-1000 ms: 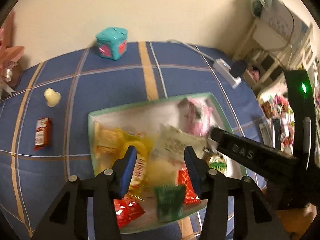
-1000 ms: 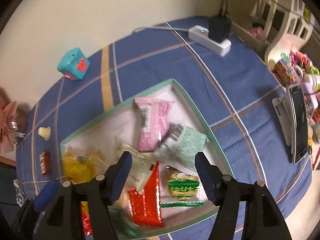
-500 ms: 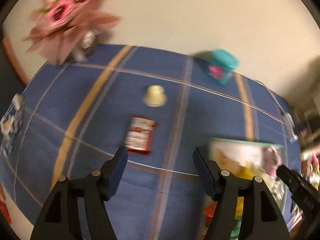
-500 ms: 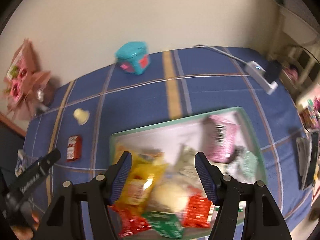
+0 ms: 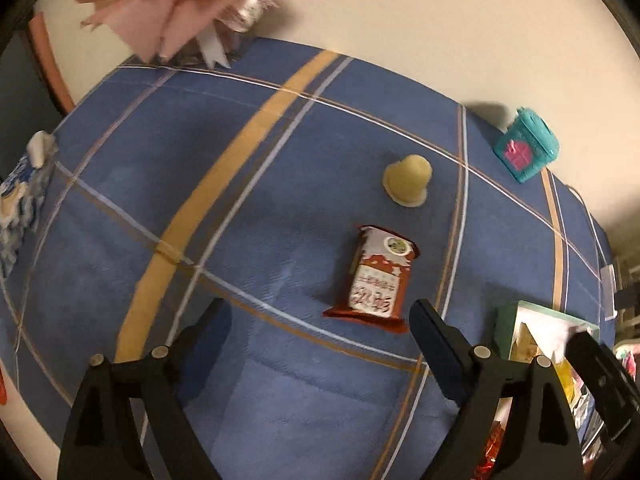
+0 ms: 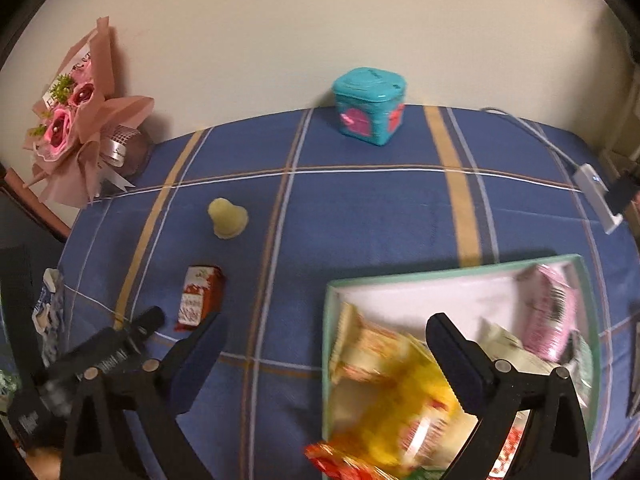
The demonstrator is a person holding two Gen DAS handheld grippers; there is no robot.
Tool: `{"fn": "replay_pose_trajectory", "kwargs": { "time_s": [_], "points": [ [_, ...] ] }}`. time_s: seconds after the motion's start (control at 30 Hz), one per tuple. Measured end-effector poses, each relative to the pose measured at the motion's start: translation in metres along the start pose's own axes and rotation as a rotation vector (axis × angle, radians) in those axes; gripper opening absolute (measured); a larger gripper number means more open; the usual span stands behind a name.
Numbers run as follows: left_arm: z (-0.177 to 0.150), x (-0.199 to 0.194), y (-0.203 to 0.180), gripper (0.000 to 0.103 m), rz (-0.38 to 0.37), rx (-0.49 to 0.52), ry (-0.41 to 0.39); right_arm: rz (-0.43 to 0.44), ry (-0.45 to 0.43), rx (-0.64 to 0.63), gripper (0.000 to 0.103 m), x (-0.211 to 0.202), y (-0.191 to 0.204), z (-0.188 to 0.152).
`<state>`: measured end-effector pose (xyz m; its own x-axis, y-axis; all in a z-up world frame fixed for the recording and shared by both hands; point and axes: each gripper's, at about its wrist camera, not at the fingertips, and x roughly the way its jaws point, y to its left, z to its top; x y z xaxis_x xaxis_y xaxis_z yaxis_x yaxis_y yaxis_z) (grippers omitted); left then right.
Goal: Organize snacks
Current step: 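Grasp the brown milk-biscuit pack with the left tool while the right tool grasps the pudding cup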
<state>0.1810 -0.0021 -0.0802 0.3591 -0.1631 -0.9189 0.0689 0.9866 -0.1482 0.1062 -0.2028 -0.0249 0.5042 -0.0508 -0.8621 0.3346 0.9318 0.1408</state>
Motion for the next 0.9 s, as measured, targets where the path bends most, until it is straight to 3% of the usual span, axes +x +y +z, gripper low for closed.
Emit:
{"fn": "replay_pose_trajectory", "kwargs": {
  "time_s": [0.33, 0.4, 0.47, 0.67, 0.9],
  "points": [
    [0.012, 0.049, -0.024, 0.089, -0.003, 0.078, 0.034, 0.020, 0.019, -0.063, 0.101, 0.045, 0.024, 0.036],
    [0.013, 0.055, -0.027, 0.084, -0.006, 0.097, 0.034, 0.018, 0.024, -0.071, 0.101, 0.055, 0.027, 0.043],
    [0.014, 0.059, -0.030, 0.071, -0.005, 0.120, 0.034, 0.027, 0.032, -0.081, 0.101, 0.065, 0.032, 0.050],
    [0.021, 0.064, -0.021, 0.053, -0.018, 0.128, 0.019, 0.032, 0.052, -0.115, 0.101, 0.091, 0.052, 0.070],
    [0.033, 0.063, 0.016, 0.049, 0.032, 0.061, -0.020, 0.028, 0.089, -0.158, 0.101, 0.125, 0.088, 0.078]
  ]
}}
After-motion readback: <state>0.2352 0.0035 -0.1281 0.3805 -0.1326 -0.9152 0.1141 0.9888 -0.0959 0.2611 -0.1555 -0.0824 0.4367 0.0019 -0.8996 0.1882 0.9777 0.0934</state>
